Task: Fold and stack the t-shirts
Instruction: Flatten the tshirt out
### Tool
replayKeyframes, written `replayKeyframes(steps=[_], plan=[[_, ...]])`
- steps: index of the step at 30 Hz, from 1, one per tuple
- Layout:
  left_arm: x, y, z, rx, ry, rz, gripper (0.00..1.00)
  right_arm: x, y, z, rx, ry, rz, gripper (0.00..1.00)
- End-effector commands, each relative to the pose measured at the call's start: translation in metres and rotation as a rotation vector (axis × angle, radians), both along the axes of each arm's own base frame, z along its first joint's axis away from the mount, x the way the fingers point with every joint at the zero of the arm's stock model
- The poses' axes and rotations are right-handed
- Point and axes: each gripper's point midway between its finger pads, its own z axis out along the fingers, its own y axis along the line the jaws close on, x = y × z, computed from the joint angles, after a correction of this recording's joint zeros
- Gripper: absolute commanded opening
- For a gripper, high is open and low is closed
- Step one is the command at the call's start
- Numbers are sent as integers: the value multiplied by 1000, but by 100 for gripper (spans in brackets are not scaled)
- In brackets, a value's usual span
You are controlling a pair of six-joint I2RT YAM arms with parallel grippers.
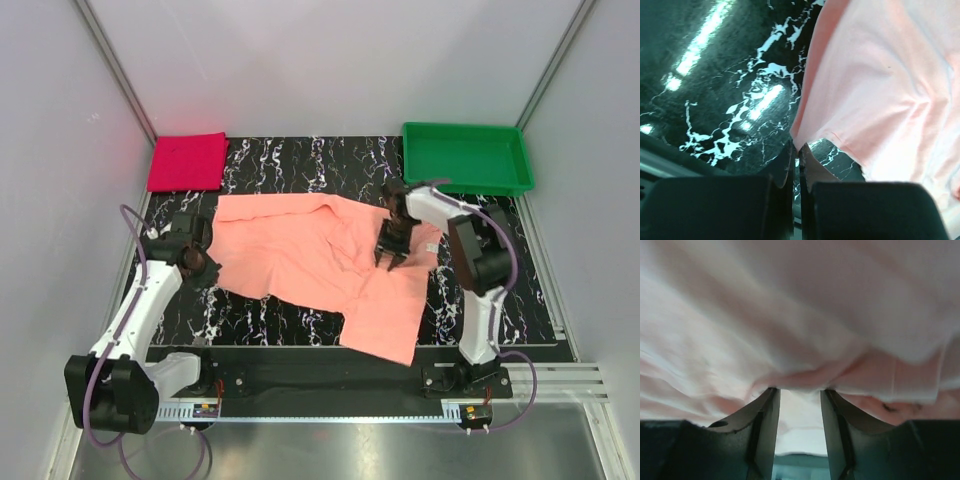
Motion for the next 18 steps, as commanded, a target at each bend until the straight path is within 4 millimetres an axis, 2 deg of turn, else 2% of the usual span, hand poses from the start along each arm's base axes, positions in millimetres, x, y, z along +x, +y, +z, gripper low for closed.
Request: replayKeyframes(steps=[1, 2, 3, 4, 5, 6, 7, 9, 10, 12, 13, 15, 16, 18], plan=[[1, 6, 10, 24, -32, -14, 0, 83, 65, 8, 77, -191, 133, 46], [6, 3, 12, 12, -52, -27, 0, 83, 69, 16, 67, -161, 158, 47], [7, 2, 11, 5, -58, -32, 0, 93, 75, 25, 68, -176, 182, 47], [8, 0, 13, -5, -70, -44, 0, 107, 79, 46, 48, -217, 202, 49], [11, 0, 14, -3, -85, -46, 0, 110, 80, 55, 48, -230, 212, 51], [12, 0, 15, -1, -92, -47, 0, 111, 78, 62, 40, -239, 217, 54], [13, 0, 16, 0, -99, -55, 0, 105, 67, 73, -2, -249, 228, 61], [15, -1, 17, -2, -100, -62, 0, 93, 51, 80, -44, -255, 241, 69], [14, -2, 16, -8, -98, -69, 0, 73, 38, 84, -56, -246, 246, 70], [14, -4, 13, -19, -99, -75, 0, 51, 21, 86, -57, -244, 229, 71], [14, -7, 12, -29, -100, -82, 0, 25, 9, 87, -44, -234, 201, 71], [14, -9, 9, -43, -98, -85, 0, 1, -5, 84, -20, -219, 154, 68], [14, -11, 8, -54, -98, -88, 0, -23, -10, 81, 9, -200, 125, 66], [12, -13, 4, -62, -87, -91, 0, -42, -15, 76, 28, -182, 79, 61]])
